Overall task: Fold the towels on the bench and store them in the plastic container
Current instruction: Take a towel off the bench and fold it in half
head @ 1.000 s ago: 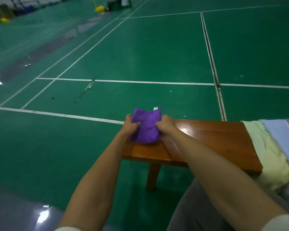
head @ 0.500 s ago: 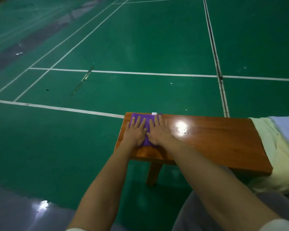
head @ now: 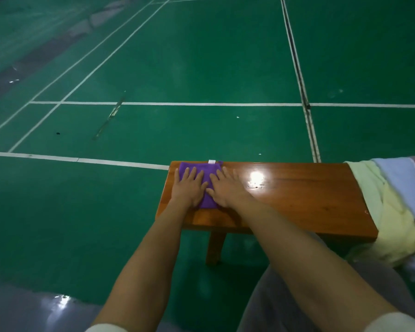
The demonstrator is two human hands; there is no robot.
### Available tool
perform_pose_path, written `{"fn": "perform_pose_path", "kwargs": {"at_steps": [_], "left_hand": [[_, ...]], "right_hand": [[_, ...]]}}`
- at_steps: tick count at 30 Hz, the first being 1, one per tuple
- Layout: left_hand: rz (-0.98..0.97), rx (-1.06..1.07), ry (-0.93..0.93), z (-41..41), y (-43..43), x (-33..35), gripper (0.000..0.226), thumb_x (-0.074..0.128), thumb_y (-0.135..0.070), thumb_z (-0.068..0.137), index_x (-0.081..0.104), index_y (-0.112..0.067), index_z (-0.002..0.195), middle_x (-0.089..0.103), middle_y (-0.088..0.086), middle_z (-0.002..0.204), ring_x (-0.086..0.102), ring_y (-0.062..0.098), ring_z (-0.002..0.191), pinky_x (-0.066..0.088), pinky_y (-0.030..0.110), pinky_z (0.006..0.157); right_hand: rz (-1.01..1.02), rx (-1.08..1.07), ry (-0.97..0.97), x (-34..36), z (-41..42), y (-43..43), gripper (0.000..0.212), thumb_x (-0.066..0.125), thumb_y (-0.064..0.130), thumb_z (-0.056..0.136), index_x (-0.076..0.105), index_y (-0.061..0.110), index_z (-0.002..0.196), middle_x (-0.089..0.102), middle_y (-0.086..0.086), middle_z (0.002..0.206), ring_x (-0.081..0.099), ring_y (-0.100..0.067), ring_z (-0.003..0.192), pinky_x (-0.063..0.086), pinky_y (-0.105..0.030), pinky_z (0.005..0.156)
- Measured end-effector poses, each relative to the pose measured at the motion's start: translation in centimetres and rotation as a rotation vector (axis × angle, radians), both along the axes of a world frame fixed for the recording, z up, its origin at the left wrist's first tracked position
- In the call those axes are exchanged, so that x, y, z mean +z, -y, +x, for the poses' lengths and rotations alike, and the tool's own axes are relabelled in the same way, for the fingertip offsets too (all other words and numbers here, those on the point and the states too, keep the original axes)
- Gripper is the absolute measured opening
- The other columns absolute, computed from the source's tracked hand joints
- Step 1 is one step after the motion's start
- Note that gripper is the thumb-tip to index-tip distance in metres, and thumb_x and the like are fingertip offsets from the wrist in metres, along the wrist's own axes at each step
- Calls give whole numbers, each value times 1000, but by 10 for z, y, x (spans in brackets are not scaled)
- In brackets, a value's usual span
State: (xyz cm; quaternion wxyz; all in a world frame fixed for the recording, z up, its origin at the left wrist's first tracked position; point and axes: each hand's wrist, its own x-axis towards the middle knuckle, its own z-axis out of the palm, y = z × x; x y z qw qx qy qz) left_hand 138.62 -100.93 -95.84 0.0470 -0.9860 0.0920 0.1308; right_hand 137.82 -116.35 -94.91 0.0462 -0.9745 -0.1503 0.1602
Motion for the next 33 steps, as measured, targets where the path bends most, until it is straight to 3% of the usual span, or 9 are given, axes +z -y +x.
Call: {"fn": "perform_pose_path", "kwargs": {"at_steps": [6, 9, 17, 22, 28, 33], "left_hand": [[-111, -120, 98, 7, 62, 37, 53, 27, -38, 109, 29, -18, 157, 20, 5, 168, 8, 26, 157, 7, 53, 124], [-171, -171, 158, 9, 107, 55, 47, 33, -33, 106, 38, -18, 150, 33, 5, 162, 17, 27, 155, 13, 53, 122], [-347, -256, 168, -10, 243, 82, 40, 39, -31, 105, 50, -14, 139, 51, 11, 148, 34, 30, 147, 23, 50, 121], [-368, -401, 171, -29, 334, 90, 28, 45, -26, 101, 57, -12, 122, 64, 13, 127, 56, 33, 122, 39, 42, 101], [-494, -417, 28, -65, 432, 83, 31, 44, -28, 104, 58, -12, 126, 65, 14, 124, 61, 35, 113, 49, 43, 92], [-574, -187, -186, -88, 483, 59, 45, 48, -30, 103, 46, -7, 142, 57, 13, 140, 55, 32, 126, 39, 31, 91]], "right_hand": [[61, -56, 190, 45, -8, 49, 48, 46, 32, 98, 44, 15, 143, 49, -12, 144, 39, -34, 140, 22, -52, 120], [47, -111, 245, 68, -15, 85, 41, 50, 29, 96, 50, 15, 134, 56, -10, 134, 48, -33, 129, 32, -47, 113], [35, -362, 267, 91, -41, 207, 38, 48, 28, 99, 51, 14, 135, 56, -11, 133, 50, -34, 125, 41, -47, 105], [96, -484, 245, 91, -78, 289, 43, 48, 25, 95, 50, 17, 137, 56, -12, 132, 53, -36, 122, 45, -48, 102], [53, -678, 206, 82, -116, 380, 41, 51, 25, 98, 48, 14, 137, 53, -13, 134, 49, -36, 124, 42, -45, 96], [59, -780, 139, 63, -141, 427, 44, 55, 37, 97, 49, 15, 134, 54, -13, 134, 54, -36, 121, 46, -43, 94]]}}
